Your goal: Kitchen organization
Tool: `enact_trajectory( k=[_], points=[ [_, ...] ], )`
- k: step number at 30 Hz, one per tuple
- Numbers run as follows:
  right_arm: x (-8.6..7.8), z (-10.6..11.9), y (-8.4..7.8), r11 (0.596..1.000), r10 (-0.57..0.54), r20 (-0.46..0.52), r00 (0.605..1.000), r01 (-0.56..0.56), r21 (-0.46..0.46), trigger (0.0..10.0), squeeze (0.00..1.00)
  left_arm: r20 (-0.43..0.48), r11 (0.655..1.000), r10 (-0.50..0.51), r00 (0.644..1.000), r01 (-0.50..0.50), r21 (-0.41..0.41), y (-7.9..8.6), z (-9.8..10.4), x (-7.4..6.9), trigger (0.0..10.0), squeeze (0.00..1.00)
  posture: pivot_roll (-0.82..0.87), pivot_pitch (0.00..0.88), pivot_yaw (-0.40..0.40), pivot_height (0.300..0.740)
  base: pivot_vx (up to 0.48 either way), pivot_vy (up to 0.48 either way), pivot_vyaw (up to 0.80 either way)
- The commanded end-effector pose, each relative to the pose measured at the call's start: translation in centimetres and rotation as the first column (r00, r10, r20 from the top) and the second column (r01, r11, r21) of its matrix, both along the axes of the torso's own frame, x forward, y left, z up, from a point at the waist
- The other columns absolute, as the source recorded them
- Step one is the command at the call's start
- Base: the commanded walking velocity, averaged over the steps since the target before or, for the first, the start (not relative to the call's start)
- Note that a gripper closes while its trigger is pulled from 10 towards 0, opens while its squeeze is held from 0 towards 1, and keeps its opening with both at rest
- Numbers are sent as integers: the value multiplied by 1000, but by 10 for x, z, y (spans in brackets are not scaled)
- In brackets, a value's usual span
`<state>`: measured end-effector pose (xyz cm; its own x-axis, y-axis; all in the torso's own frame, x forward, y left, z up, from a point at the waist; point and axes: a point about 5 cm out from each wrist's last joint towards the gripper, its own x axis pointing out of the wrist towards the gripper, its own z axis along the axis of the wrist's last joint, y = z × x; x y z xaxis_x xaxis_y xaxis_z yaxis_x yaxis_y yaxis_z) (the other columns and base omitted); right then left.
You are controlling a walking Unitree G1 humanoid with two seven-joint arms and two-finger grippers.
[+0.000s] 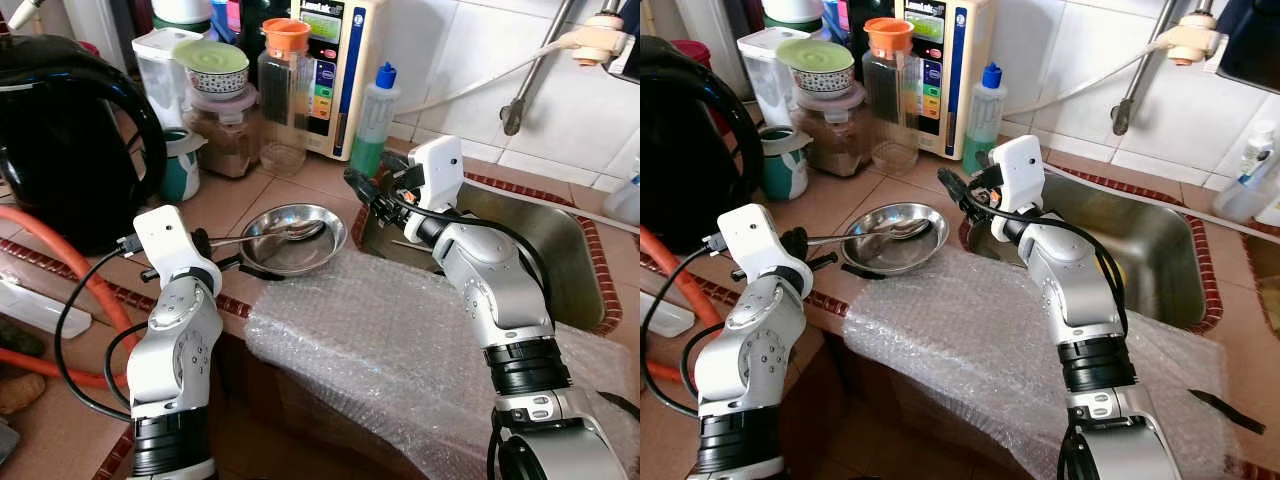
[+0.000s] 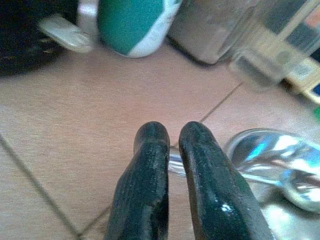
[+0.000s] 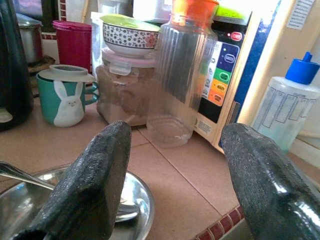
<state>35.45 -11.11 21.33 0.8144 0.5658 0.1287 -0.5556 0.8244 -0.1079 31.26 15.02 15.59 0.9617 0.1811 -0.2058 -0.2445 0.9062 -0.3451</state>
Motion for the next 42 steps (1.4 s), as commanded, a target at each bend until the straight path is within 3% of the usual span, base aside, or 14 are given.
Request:
enact_trajectory(
  k=[1, 5, 11, 13, 18, 20, 26, 30, 33, 42],
  points=[
    [2, 4, -1, 1000, -6, 6, 1000, 6, -13, 10000, 0, 35, 999, -6, 999, 7, -34, -4, 8, 4, 10000, 1000, 135, 0, -67, 740, 0, 0, 0],
    [1, 4, -1, 1000, -6, 6, 1000, 6, -13, 10000, 0, 69, 996, 8, 998, -2, -86, -7, 16, 5, 10000, 1000, 137, 0, -68, 740, 0, 0, 0],
    [2, 4, 0, 1000, -5, 6, 1000, 5, -13, 10000, 0, 149, 995, 26, 989, -11, -96, -7, 35, 7, 10000, 1000, 138, 0, -70, 740, 0, 0, 0],
    [2, 4, 0, 1000, -4, 7, 1000, 4, -12, 10000, 0, 174, 990, 45, 984, -21, -138, -7, 41, 8, 10000, 1000, 139, 0, -70, 740, 0, 0, 0],
    [2, 4, 1, 1000, -1, 8, 1000, 1, -12, 10000, 0, 222, 939, 69, 973, 12, -344, -9, 52, 8, 10000, 1000, 142, 0, -71, 740, 0, 0, 0],
    [2, 4, 1, 1000, -1, 8, 1000, 1, -13, 10000, 0, 220, 931, 75, 973, 11, -365, -9, 52, 7, 10000, 1000, 144, 0, -71, 740, 0, 0, 0],
    [3, 4, 1, 1000, 0, 8, 1000, 0, -14, 10000, 0, 148, 907, 109, 983, -37, -420, -8, 40, 2, 10000, 1000, 146, 0, -74, 740, 0, 0, 0],
    [4, 5, 1, 1000, 2, 10, 1000, -1, -15, 10000, 0, 84, 839, 98, 992, -37, -542, -16, 28, 1, 10000, 1000, 144, 0, -74, 740, 0, 0, 0],
    [4, 6, 1, 1000, 1, 13, 1000, -1, -15, 10000, 0, 65, 820, 81, 995, -30, -571, -22, 26, 1, 10000, 1000, 142, 0, -74, 740, 0, 0, 0],
    [4, 6, 1, 1000, -1, 14, 1000, 1, -17, 10000, 0, -25, 823, 69, 997, -71, -563, -21, 5, 2, 10000, 1000, 134, 0, -70, 740, 0, 0, 0]
  ],
)
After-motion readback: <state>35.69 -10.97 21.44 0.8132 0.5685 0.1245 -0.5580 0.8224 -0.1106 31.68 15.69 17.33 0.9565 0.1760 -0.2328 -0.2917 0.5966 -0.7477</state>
